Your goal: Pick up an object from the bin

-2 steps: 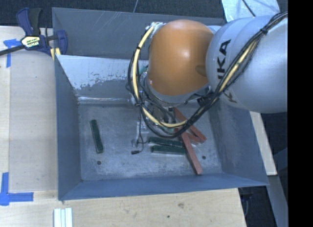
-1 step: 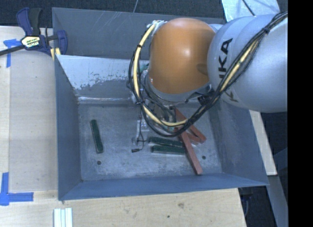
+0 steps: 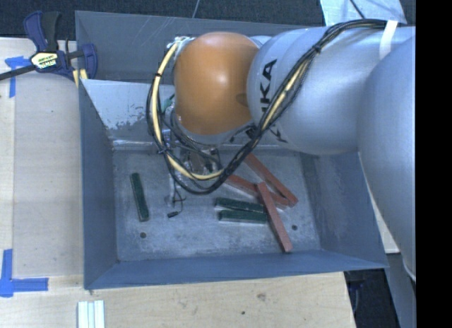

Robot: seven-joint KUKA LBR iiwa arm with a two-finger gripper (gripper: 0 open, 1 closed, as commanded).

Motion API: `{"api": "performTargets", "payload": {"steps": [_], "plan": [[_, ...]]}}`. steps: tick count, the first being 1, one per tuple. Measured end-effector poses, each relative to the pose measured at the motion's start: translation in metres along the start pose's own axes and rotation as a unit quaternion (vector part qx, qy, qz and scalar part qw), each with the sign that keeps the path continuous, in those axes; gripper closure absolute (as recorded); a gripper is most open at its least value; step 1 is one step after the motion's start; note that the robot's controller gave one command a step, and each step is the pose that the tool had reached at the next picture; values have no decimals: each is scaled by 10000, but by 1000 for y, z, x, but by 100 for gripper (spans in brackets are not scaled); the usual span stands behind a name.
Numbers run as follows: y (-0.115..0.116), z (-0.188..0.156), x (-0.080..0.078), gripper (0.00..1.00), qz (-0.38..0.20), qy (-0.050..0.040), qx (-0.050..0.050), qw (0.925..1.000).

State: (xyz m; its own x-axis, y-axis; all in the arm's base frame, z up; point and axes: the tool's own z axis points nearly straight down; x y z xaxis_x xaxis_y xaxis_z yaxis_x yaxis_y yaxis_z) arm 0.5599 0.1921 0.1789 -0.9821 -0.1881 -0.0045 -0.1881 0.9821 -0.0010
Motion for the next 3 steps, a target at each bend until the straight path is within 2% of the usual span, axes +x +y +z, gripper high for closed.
{"api": "performTargets", "payload": {"steps": [1,2,3], "plan": [[25,19,-22,0,-112,8,-11,9999],[17,50,-25,0,-1729,-6,-8,9849],[23,109,-32,0,-3570,9,-14,9341]]}}
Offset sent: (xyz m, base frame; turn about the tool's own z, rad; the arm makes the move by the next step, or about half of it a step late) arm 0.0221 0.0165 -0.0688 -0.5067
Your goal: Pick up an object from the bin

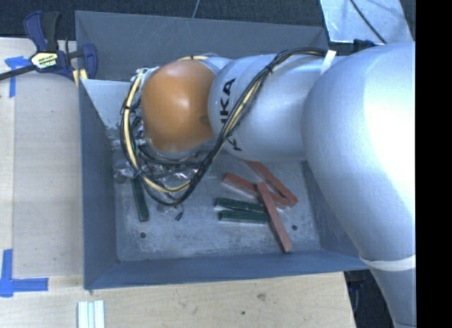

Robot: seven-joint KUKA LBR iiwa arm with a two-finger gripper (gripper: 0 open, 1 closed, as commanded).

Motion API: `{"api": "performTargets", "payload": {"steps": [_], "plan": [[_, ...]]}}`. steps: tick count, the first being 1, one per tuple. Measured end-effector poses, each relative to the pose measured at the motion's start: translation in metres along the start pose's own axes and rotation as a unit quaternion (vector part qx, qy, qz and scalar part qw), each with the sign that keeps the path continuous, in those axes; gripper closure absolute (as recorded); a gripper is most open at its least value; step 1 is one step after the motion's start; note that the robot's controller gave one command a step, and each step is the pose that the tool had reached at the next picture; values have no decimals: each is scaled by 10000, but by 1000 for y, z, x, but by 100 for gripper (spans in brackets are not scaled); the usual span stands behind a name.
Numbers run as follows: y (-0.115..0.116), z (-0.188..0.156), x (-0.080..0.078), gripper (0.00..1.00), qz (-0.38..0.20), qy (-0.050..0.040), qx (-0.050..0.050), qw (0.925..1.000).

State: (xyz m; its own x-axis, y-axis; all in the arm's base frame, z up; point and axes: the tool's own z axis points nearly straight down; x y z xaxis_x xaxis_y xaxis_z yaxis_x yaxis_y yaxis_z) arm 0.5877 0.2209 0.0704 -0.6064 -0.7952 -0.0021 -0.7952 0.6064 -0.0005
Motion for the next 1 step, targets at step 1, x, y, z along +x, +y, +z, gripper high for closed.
{"api": "performTargets", "payload": {"steps": [1], "plan": [[1,8,-3,100,-79,-8,-1,10000]]}}
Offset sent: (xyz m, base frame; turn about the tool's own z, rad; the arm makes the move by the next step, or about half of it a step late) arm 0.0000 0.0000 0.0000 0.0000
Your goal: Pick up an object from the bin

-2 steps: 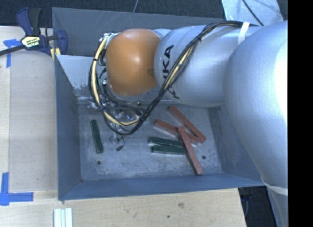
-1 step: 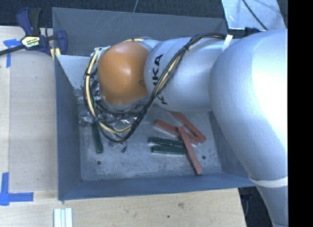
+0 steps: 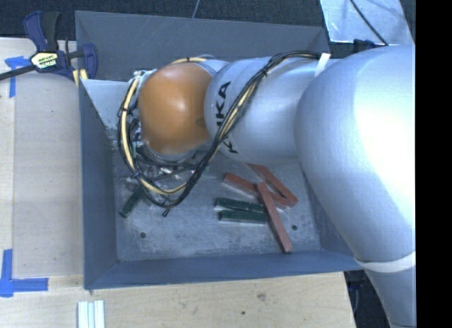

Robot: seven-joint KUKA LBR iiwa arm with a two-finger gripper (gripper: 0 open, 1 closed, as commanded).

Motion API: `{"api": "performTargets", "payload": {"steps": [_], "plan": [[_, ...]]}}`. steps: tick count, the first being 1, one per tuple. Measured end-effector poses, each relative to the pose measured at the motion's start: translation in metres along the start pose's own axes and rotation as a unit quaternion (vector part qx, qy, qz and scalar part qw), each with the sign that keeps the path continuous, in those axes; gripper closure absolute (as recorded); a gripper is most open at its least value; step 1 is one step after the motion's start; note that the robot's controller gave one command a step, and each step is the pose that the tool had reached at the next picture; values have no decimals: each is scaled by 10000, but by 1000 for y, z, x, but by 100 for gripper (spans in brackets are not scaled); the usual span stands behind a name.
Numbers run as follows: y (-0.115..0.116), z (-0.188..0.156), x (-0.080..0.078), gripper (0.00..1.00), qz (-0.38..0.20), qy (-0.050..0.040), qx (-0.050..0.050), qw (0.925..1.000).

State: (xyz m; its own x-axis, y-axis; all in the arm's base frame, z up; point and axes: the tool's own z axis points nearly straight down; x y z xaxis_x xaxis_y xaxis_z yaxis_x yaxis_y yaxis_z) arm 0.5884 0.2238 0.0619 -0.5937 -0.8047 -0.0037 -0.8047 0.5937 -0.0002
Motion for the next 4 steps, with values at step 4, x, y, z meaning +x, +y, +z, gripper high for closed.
{"api": "performTargets", "payload": {"steps": [4], "plan": [[0,-71,1,100,0,-14,17,10000]]}}
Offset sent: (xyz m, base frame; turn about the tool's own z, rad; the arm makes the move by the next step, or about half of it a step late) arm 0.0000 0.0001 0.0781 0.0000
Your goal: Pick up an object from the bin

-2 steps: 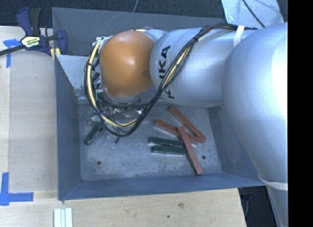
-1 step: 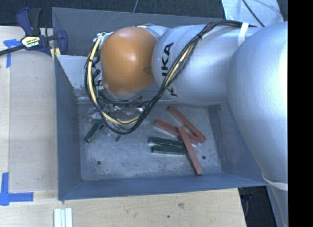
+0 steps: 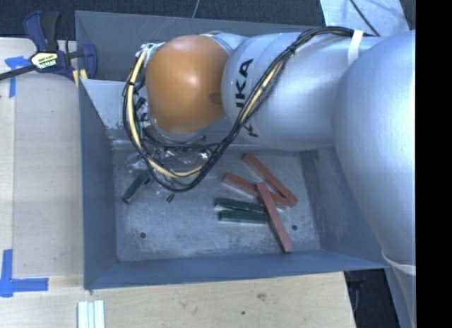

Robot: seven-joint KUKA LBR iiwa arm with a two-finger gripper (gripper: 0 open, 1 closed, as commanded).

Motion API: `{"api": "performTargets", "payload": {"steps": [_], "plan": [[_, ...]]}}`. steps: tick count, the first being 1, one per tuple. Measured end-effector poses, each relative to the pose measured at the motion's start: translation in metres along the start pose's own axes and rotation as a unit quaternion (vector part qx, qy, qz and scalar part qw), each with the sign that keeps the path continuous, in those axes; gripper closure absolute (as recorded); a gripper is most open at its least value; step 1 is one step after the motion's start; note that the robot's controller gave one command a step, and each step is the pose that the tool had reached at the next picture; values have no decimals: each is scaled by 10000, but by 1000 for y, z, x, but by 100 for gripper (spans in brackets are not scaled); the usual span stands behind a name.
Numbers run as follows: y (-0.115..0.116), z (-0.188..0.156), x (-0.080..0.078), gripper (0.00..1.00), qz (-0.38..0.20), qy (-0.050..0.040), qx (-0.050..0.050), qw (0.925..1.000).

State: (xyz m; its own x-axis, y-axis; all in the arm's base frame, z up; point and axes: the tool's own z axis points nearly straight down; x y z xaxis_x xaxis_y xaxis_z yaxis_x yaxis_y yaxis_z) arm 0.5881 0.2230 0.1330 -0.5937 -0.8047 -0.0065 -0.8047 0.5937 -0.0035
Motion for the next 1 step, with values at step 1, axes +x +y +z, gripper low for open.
{"api": "performTargets", "payload": {"steps": [1], "plan": [[0,-6,0,100,2,15,-10,10000]]}}
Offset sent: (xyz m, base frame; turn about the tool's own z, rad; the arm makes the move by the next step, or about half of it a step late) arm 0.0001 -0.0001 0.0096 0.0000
